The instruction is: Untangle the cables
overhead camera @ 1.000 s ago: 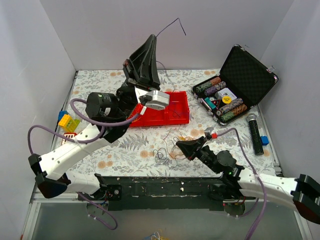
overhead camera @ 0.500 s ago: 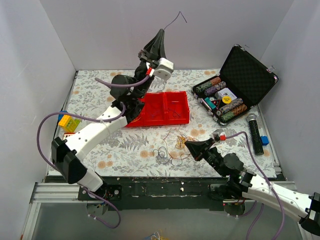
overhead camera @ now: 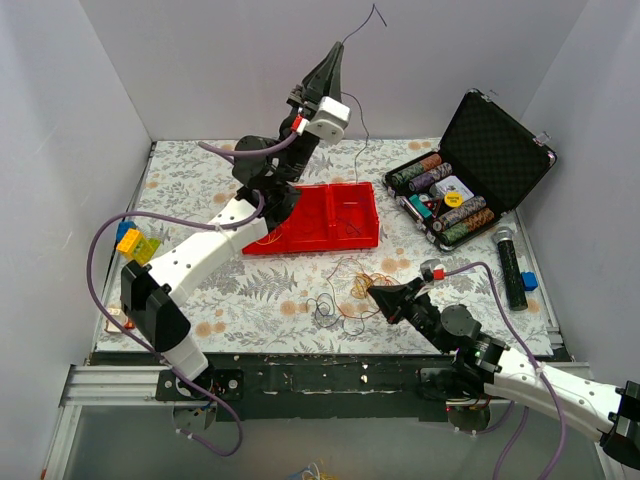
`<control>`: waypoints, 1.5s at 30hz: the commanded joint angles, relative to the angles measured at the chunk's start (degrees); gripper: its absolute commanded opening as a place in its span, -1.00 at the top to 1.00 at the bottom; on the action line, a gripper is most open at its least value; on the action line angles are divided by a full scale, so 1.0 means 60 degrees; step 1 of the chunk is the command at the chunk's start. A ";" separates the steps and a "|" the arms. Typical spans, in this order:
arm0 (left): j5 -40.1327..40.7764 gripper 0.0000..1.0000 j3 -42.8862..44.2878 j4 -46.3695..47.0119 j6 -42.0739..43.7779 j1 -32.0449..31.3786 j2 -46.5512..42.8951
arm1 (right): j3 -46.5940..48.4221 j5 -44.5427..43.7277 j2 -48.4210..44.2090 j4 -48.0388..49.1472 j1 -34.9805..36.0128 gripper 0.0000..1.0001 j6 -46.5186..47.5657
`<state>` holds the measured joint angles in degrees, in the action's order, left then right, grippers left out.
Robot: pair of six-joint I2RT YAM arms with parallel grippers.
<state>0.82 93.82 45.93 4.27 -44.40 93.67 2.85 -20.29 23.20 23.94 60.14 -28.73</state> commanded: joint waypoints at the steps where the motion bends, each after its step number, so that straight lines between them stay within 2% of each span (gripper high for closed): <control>1: -0.0063 1.00 0.0549 0.0328 -0.0097 0.0091 0.0091 | -0.1442 0.0072 -0.0102 0.0433 0.0040 0.81 -0.0163; 8: -0.0107 1.00 0.0535 0.0518 -0.0155 0.0164 0.0574 | -0.1457 -0.0045 -0.0366 0.0170 0.0040 0.82 -0.0206; 16: -0.0444 1.00 0.1194 0.0489 -0.0448 0.0164 0.1234 | -0.1545 -0.0148 -0.0571 0.0023 0.0040 0.84 -0.0294; 28: -0.0459 1.00 0.1326 0.0533 -0.0434 0.0164 0.1513 | -0.1574 -0.0192 -0.0630 0.0038 0.0040 0.86 -0.0294; 45: -0.0268 1.00 0.0667 0.0533 -0.0434 0.0149 0.1967 | -0.1662 -0.0338 -0.0996 -0.0211 0.0040 0.88 -0.0368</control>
<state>-1.52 99.44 48.47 2.24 -43.66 105.25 2.85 -21.10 18.06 22.26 60.14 -30.28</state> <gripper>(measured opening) 0.014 0.074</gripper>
